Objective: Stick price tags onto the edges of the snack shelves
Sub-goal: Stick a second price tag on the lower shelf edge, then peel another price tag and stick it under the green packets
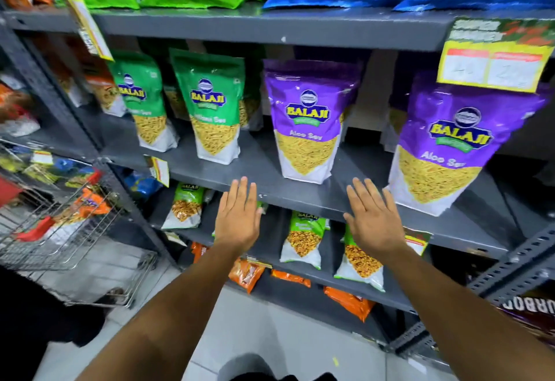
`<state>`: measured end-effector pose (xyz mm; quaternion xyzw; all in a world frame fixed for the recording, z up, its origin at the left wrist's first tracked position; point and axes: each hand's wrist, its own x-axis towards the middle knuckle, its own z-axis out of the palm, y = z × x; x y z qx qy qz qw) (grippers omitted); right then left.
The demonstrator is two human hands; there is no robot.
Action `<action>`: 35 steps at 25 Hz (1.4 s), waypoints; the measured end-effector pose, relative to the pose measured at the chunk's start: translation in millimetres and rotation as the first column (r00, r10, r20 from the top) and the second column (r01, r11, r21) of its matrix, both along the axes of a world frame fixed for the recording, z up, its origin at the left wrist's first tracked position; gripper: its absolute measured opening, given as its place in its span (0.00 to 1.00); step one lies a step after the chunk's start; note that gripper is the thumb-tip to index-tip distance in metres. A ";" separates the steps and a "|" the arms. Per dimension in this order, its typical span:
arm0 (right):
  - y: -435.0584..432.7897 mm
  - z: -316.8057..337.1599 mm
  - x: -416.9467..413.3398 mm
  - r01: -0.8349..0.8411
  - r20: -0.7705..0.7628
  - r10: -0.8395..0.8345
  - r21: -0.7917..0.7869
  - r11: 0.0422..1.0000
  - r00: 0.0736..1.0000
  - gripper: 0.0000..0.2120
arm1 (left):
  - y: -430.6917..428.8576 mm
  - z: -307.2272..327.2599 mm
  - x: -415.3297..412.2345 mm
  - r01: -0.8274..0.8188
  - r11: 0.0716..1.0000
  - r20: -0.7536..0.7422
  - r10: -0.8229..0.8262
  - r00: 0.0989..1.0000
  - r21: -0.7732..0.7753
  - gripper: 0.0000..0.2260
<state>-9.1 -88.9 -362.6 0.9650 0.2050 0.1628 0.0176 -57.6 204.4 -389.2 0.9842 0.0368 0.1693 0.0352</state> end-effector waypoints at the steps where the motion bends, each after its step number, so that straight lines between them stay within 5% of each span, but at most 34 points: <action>1: 17.7 -1.6 5.3 -0.020 -0.007 0.020 -0.005 1.000 1.000 0.28 | 25.0 -2.4 2.9 -0.030 1.000 0.004 0.030 1.000 -0.009 0.25; 8: 209.2 2.6 44.6 -0.126 -0.086 0.127 0.016 0.992 0.988 0.23 | 217.1 -38.4 9.4 -0.259 0.918 -0.097 0.241 0.966 -0.301 0.20; 11: 318.8 12.4 60.5 -0.239 -0.122 0.229 -0.070 0.969 0.966 0.21 | 283.8 -62.5 13.6 -0.339 0.731 -0.182 0.288 0.940 -0.592 0.25; 14: 405.0 25.8 64.0 -0.290 -0.220 0.276 -0.037 0.956 0.936 0.22 | 327.8 -71.1 33.4 -0.373 0.531 -0.268 0.266 0.926 -0.761 0.16; 17: 451.4 33.7 64.5 -0.370 -0.246 0.335 -0.109 0.923 0.910 0.31 | 335.1 -54.3 56.7 -0.234 0.306 -0.163 0.240 0.957 -0.923 0.07; 23: 517.8 49.9 67.8 -0.421 -0.256 0.386 -0.099 0.902 0.886 0.24 | 341.8 -45.1 80.1 -0.125 0.049 -0.112 0.216 0.970 -0.991 0.05; 27: 534.7 53.8 63.3 -0.428 -0.240 0.387 -0.150 0.891 0.890 0.09 | 344.9 -46.9 80.9 -0.162 -0.115 -0.184 0.214 0.959 -0.980 0.02; 35: 520.6 6.6 42.5 -0.265 -0.364 0.276 0.081 0.961 0.890 0.07 | 378.4 -56.2 62.7 -0.104 0.091 -0.095 0.102 0.990 -0.990 0.07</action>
